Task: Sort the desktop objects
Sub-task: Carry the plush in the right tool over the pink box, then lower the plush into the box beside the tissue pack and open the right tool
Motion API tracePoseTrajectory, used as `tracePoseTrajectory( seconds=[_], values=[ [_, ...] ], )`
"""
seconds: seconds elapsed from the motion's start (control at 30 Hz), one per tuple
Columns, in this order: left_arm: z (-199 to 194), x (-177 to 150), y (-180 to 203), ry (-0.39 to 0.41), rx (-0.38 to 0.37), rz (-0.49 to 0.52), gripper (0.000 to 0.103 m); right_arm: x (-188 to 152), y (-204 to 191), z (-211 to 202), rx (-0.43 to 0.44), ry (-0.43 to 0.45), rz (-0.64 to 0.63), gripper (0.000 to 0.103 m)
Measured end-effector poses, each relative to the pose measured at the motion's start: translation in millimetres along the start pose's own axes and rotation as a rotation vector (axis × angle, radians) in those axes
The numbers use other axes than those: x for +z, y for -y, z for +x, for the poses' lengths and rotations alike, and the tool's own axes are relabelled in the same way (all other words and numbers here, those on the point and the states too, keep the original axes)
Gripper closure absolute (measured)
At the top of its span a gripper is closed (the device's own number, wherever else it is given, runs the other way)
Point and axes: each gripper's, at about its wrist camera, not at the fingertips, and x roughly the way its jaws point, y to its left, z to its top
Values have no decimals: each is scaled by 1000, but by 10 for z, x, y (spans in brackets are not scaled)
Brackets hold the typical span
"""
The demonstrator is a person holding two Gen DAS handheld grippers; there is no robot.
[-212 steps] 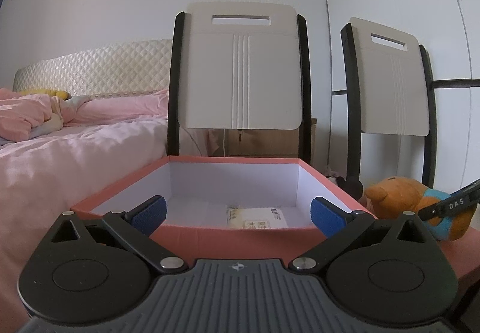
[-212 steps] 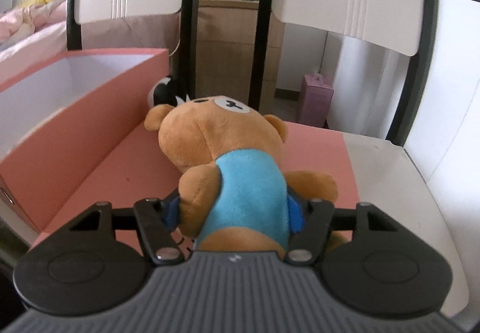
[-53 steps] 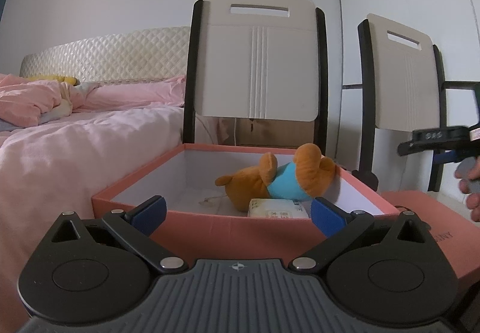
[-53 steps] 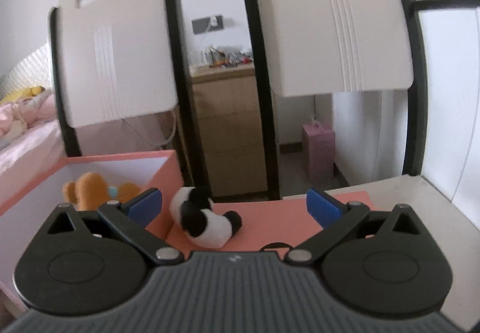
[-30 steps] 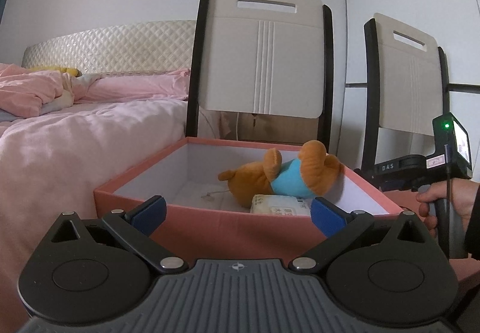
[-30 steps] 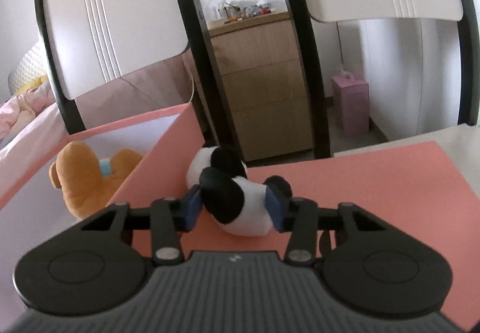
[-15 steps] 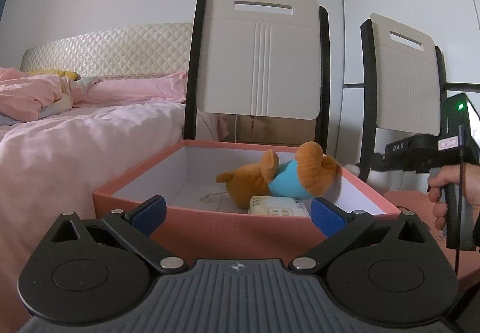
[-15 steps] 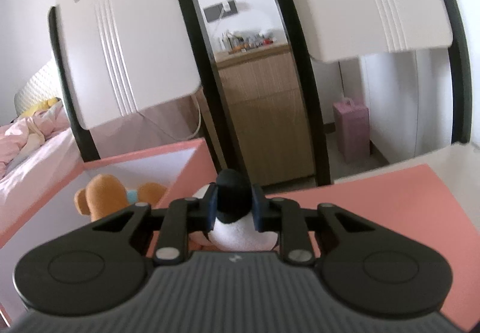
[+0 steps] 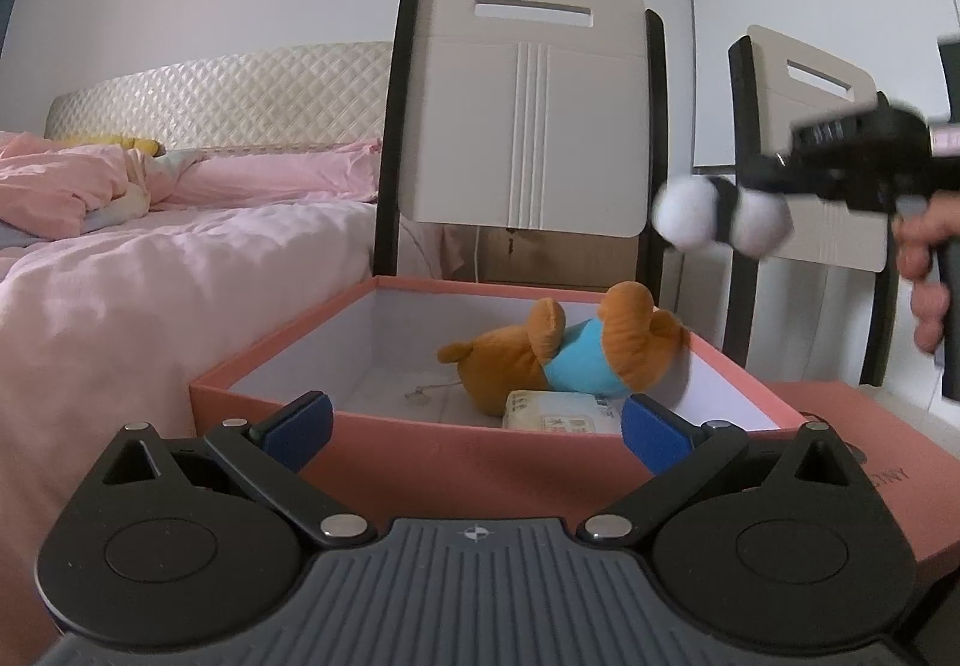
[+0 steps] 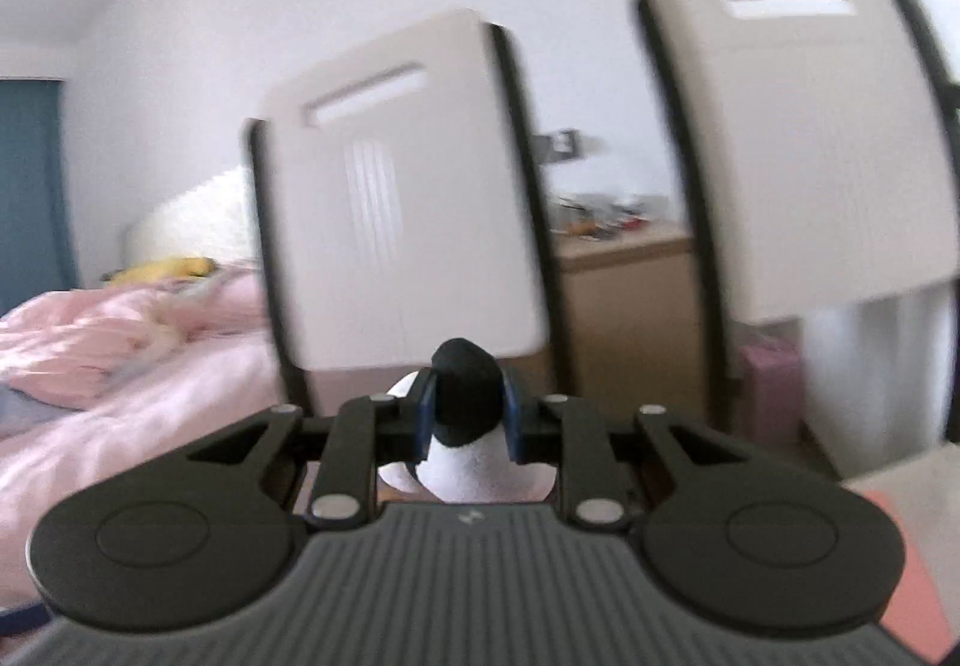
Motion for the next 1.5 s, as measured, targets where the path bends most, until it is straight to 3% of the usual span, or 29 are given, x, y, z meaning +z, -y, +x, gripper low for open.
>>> tracePoseTrajectory(
  seconds=[0.17,0.3,0.63,0.77,1.1,1.5],
  values=[
    [-3,18,-30,3,4,-13,0,128,-393,233,126,-93,-69,80],
    [1,40,-102,7,18,-44,0,91,-739,547,209,-237,-153,80],
    [44,89,-359,-1,80,-142,0,-485,-1361,1251,322,-589,-328,80],
    [35,104,-404,-1,79,-162,0,-692,-1457,1330,335,-658,-337,80],
    [25,110,-404,3,73,-158,0,-805,-1449,1380,337,-690,-277,75],
    [-1,98,-315,15,60,-118,0,-405,-939,771,213,-502,-195,55]
  ],
)
